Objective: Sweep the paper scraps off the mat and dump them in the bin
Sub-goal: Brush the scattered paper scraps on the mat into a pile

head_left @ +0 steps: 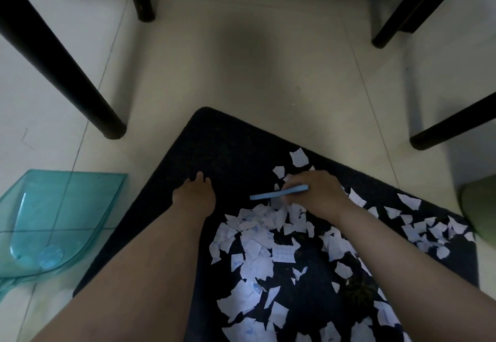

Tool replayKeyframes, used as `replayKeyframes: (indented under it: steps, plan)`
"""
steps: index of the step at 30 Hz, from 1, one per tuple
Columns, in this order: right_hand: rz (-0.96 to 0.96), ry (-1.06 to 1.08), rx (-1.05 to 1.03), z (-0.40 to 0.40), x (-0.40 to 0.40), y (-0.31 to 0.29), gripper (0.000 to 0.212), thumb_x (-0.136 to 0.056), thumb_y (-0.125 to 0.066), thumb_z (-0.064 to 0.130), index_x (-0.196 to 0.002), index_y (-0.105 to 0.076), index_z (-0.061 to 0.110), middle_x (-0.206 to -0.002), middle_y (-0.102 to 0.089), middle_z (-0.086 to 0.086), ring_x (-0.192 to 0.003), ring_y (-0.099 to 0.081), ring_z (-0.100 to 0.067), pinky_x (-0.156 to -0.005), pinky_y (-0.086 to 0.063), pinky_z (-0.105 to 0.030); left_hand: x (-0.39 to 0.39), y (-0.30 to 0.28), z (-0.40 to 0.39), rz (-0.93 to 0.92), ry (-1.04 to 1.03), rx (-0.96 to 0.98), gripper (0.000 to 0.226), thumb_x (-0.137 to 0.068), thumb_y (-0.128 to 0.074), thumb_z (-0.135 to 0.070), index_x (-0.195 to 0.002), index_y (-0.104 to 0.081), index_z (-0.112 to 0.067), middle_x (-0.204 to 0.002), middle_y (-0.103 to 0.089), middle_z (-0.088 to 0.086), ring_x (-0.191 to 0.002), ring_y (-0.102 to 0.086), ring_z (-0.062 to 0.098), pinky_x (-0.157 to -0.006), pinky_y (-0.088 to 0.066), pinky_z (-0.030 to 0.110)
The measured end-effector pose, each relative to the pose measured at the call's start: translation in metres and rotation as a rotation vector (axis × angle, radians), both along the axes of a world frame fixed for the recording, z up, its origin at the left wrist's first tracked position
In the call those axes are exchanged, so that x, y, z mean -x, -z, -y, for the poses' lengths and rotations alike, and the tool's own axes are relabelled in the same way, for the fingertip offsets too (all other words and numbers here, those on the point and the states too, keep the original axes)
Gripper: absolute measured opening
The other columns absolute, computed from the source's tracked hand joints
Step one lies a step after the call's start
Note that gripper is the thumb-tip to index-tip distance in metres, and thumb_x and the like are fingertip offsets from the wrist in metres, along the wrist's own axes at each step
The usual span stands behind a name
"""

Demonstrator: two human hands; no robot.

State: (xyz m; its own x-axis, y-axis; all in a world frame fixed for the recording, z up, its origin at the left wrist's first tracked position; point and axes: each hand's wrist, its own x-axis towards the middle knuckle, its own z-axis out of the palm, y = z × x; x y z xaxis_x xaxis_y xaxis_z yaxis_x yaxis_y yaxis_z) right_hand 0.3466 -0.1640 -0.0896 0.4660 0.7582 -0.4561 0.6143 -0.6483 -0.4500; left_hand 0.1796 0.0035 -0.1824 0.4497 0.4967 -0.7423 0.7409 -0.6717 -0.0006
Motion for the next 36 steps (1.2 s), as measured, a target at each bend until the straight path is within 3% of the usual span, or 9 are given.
replayKeyframes:
  steps: [3, 7, 10, 14, 17, 23, 29, 33, 36]
  plan:
    - [-0.078, 0.192, -0.135, 0.006, -0.014, -0.016, 0.018, -0.079, -0.075, 0.028, -0.074, -0.064, 0.041, -0.084, -0.067, 0.008, -0.071, -0.06, -0.004, -0.071, -0.052, -0.021, -0.008, -0.002, 0.007, 0.027, 0.019, -0.041, 0.061, -0.1, -0.037, -0.016, -0.154, -0.011, -0.008, -0.161, 0.003, 0.01, -0.144, -0.019, 0.03, -0.113, -0.032, 0.044]
    - [-0.01, 0.355, -0.302, 0.005, -0.036, -0.019, 0.01, -0.081, -0.073, 0.03, -0.09, -0.069, 0.03, -0.088, -0.068, 0.003, -0.079, -0.063, -0.01, -0.071, -0.051, -0.022, -0.034, -0.006, 0.022, 0.136, 0.103, 0.015, 0.061, -0.099, -0.04, -0.014, -0.154, -0.014, -0.014, -0.16, -0.003, 0.007, -0.144, -0.017, 0.029, -0.113, -0.032, 0.046]
    - [0.091, 0.351, -0.309, 0.0, -0.046, -0.009, 0.02, -0.085, -0.068, 0.033, -0.101, -0.071, 0.022, -0.09, -0.068, 0.001, -0.079, -0.06, -0.009, -0.065, -0.045, -0.017, -0.061, -0.003, 0.03, 0.165, 0.18, 0.048, 0.065, -0.1, -0.042, -0.019, -0.155, -0.008, -0.017, -0.161, 0.002, 0.007, -0.146, -0.013, 0.03, -0.115, -0.029, 0.048]
    - [0.123, 0.361, -0.361, -0.007, -0.056, 0.006, 0.023, -0.09, -0.062, 0.03, -0.108, -0.071, 0.018, -0.109, -0.069, -0.003, -0.093, -0.062, -0.014, -0.082, -0.048, -0.023, -0.083, 0.011, 0.035, 0.084, 0.24, 0.074, 0.062, -0.1, -0.043, -0.022, -0.154, -0.015, -0.014, -0.157, -0.015, 0.009, -0.137, -0.03, 0.03, -0.111, -0.035, 0.045]
    - [0.166, 0.339, -0.276, -0.012, -0.065, 0.017, 0.026, -0.093, -0.059, 0.028, -0.113, -0.069, 0.015, -0.112, -0.067, -0.009, -0.098, -0.063, -0.022, -0.082, -0.046, -0.023, -0.089, 0.022, 0.033, 0.0, 0.241, 0.088, 0.062, -0.1, -0.042, -0.023, -0.154, -0.013, -0.012, -0.159, -0.011, 0.009, -0.135, -0.034, 0.03, -0.111, -0.035, 0.045]
    - [0.051, 0.253, -0.139, -0.003, -0.049, 0.025, 0.023, -0.091, -0.06, 0.027, -0.105, -0.071, 0.012, -0.094, -0.069, -0.009, -0.076, -0.058, -0.017, -0.069, -0.048, -0.03, -0.096, 0.026, 0.028, -0.093, 0.23, 0.092, 0.07, -0.098, -0.046, -0.024, -0.155, -0.006, -0.013, -0.16, -0.004, 0.007, -0.139, -0.029, 0.03, -0.114, -0.03, 0.046]
    - [0.027, 0.237, -0.108, 0.015, -0.056, 0.002, 0.025, -0.087, -0.064, 0.036, -0.085, -0.068, 0.012, -0.067, -0.061, -0.006, -0.048, -0.047, -0.009, -0.042, -0.037, -0.017, -0.096, 0.026, 0.028, -0.112, 0.262, 0.096, 0.072, -0.097, -0.048, -0.023, -0.155, -0.005, -0.014, -0.16, -0.002, 0.008, -0.139, -0.028, 0.031, -0.114, -0.031, 0.047]
    - [0.143, 0.336, -0.297, 0.01, -0.065, -0.004, 0.023, -0.09, -0.062, 0.03, -0.102, -0.071, 0.013, -0.097, -0.071, -0.011, -0.084, -0.067, -0.023, -0.078, -0.055, -0.038, -0.096, 0.027, 0.029, -0.099, 0.276, 0.092, 0.07, -0.098, -0.046, -0.02, -0.155, -0.005, -0.015, -0.161, 0.002, 0.008, -0.139, -0.028, 0.031, -0.113, -0.031, 0.049]
    - [0.087, 0.291, -0.263, 0.001, -0.057, 0.008, 0.021, -0.092, -0.06, 0.025, -0.106, -0.07, 0.013, -0.099, -0.07, -0.011, -0.082, -0.064, -0.022, -0.078, -0.054, -0.036, -0.097, 0.026, 0.03, -0.115, 0.284, 0.081, 0.07, -0.099, -0.045, -0.02, -0.155, -0.003, -0.016, -0.161, 0.004, 0.007, -0.141, -0.025, 0.032, -0.114, -0.03, 0.049]
